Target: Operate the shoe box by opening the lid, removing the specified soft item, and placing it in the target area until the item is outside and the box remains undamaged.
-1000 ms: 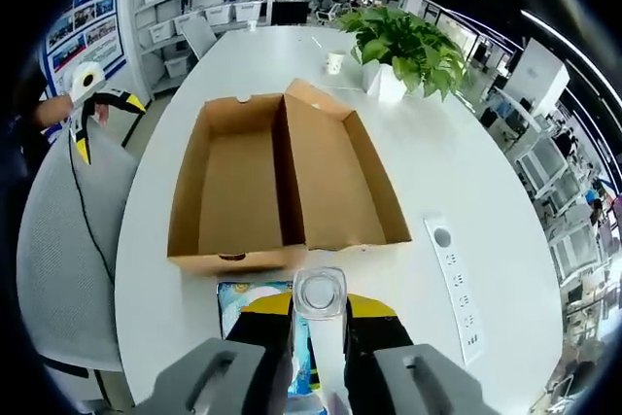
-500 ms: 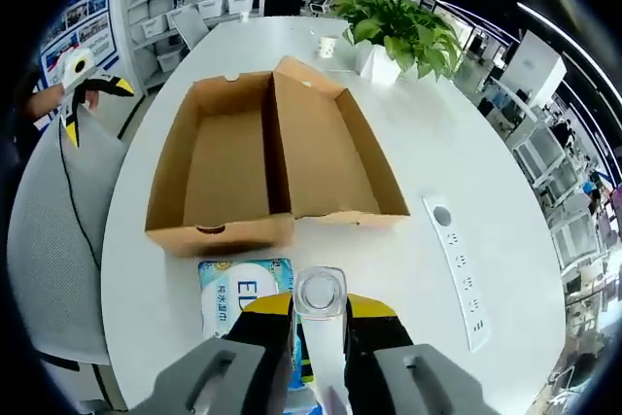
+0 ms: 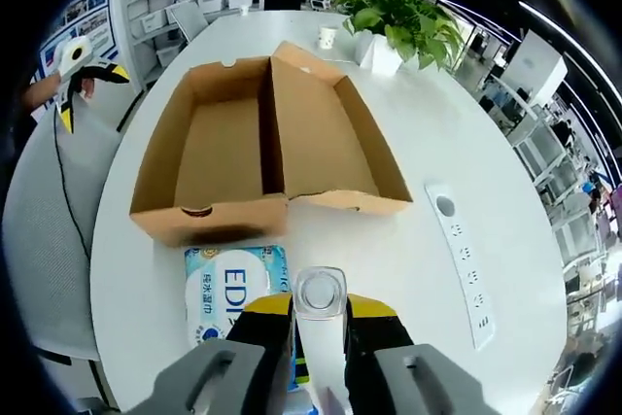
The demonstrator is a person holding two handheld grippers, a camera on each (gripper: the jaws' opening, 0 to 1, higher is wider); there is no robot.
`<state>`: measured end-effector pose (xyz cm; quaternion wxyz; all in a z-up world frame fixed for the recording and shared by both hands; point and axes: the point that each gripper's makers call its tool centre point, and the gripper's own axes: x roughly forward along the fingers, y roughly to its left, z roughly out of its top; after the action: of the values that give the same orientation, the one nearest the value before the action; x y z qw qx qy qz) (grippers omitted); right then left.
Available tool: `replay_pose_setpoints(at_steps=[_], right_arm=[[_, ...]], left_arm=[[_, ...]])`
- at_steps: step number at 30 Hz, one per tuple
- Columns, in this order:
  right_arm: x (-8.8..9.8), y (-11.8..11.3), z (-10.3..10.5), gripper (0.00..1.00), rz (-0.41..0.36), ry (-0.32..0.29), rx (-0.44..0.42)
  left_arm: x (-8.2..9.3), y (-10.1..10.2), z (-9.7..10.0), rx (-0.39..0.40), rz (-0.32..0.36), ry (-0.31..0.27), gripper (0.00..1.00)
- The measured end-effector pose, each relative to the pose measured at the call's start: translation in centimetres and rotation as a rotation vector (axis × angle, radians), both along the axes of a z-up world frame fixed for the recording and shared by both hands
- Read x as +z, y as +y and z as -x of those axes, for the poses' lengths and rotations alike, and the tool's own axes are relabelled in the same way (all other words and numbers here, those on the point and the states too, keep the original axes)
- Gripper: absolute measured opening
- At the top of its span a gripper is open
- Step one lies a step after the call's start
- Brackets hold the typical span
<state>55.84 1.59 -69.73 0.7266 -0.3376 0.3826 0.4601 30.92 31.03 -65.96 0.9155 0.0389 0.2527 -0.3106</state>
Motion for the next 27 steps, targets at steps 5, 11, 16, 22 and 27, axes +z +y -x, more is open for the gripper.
replay_pose_setpoints(at_steps=[5, 11, 16, 22, 27], right_arm=[[-0.1, -0.2, 0.1, 0.15, -0.006, 0.006, -0.011], [-0.1, -1.0, 0.2, 0.15, 0.008, 0.038, -0.046], [-0.1, -1.4, 0.3, 0.15, 0.017, 0.042, -0.051], [-0.1, -1.4, 0.3, 0.15, 0.019, 0.042, -0.051], [-0.2, -1.5, 0.2, 0.16, 0.023, 0.039, -0.052]], left_arm=[[-0.1, 0.0, 0.0, 0.002, 0.001, 0.004, 0.81], [-0.1, 0.0, 0.0, -0.002, 0.0, 0.008, 0.81], [-0.2, 0.0, 0.1, -0.004, -0.003, 0.008, 0.81], [-0.2, -0.1, 0.1, -0.008, -0.008, 0.01, 0.81], [-0.2, -0.2, 0.1, -0.008, -0.007, 0.01, 0.81]])
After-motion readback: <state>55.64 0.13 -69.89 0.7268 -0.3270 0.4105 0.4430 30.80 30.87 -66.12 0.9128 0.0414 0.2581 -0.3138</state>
